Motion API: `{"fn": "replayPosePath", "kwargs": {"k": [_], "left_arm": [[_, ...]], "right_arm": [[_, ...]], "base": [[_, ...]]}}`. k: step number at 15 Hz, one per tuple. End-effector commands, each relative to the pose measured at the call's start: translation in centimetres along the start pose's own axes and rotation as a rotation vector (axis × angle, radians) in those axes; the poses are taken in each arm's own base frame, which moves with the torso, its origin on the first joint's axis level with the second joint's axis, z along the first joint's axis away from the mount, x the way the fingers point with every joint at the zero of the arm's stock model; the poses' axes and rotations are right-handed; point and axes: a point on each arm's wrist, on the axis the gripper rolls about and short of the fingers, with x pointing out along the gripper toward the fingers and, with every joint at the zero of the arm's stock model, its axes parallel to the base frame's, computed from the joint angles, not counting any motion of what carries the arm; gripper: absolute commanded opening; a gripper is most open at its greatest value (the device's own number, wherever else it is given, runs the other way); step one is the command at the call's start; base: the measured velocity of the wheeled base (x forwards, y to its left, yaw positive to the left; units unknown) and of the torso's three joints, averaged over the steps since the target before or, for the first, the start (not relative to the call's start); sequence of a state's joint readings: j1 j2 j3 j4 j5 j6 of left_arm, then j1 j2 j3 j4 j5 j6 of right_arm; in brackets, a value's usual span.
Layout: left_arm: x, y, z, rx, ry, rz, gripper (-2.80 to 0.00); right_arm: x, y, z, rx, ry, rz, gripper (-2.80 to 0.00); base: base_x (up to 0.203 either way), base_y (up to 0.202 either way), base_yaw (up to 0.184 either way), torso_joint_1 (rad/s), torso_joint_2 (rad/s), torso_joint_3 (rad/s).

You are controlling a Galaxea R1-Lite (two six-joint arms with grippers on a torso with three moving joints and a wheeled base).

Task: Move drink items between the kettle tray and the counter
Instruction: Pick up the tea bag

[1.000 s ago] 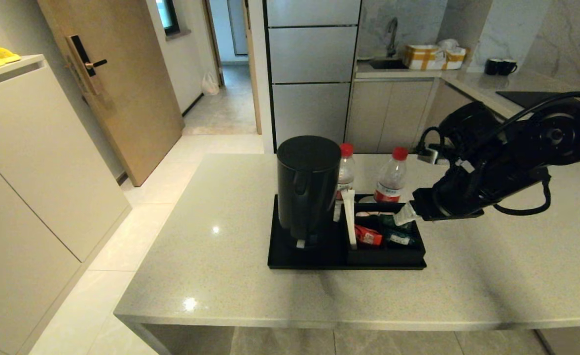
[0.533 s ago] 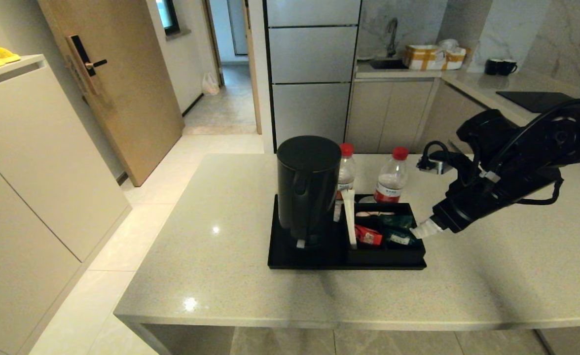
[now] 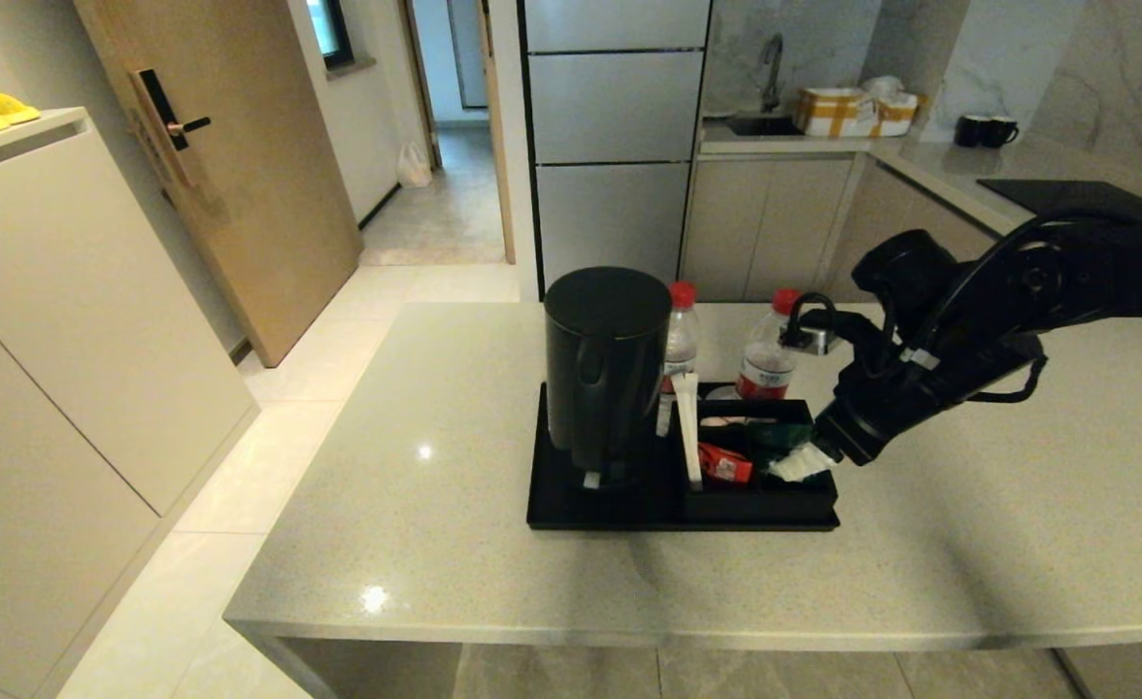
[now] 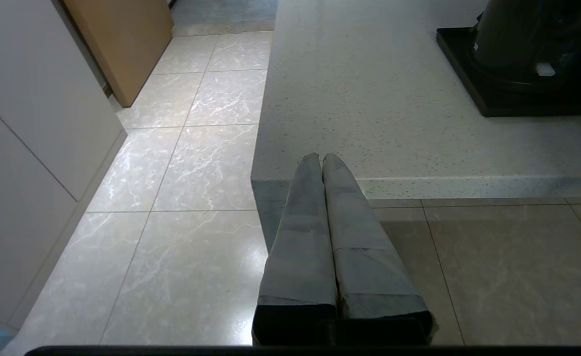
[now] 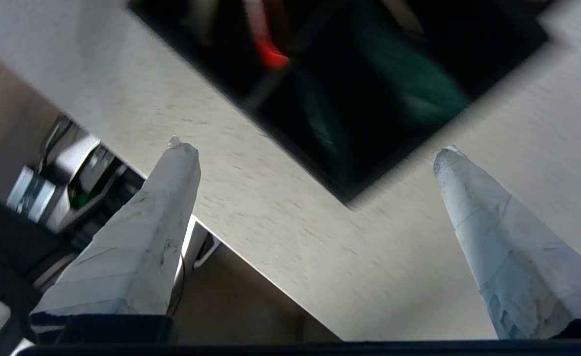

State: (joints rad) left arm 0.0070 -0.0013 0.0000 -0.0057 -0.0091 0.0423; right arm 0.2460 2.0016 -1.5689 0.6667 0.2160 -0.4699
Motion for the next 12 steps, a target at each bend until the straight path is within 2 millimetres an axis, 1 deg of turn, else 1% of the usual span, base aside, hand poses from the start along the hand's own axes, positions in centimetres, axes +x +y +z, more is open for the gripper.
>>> {"fn": "replayPosePath", "kwargs": {"k": [1,3,6,8,12], "left_arm": [[0.0,0.0,0.0,0.001,0.001,0.001,-2.8],[0.0,0.0,0.0,0.001,0.001,0.001,-2.8],[0.0,0.0,0.0,0.001,0.001,0.001,-2.8],[0.0,0.0,0.0,0.001,0.001,0.001,-2.8],[0.0,0.0,0.0,0.001,0.001,0.001,-2.8]], "right_arm": [[1.8,0.7,-0.5,-0.013,0.051,0.04,0.0],[2.6,0.6,-0.8,-0.008,0.07,0.05,0.0],[2.9,0.5,-0.9,-0.004,0.079,0.053,0.0],[3.2,-0.4,-0.5,0.007,0.064,0.037,0.0],[3.4,-1.5,0.4,0.019,0.034,0.018,0.0]], "base": [[0.0,0.0,0.0,0.0,0.0,0.0],[0.0,0.0,0.0,0.0,0.0,0.0],[0.0,0.0,0.0,0.0,0.0,0.0],[0.0,0.0,0.0,0.0,0.0,0.0],[0.0,0.0,0.0,0.0,0.0,0.0]]}}
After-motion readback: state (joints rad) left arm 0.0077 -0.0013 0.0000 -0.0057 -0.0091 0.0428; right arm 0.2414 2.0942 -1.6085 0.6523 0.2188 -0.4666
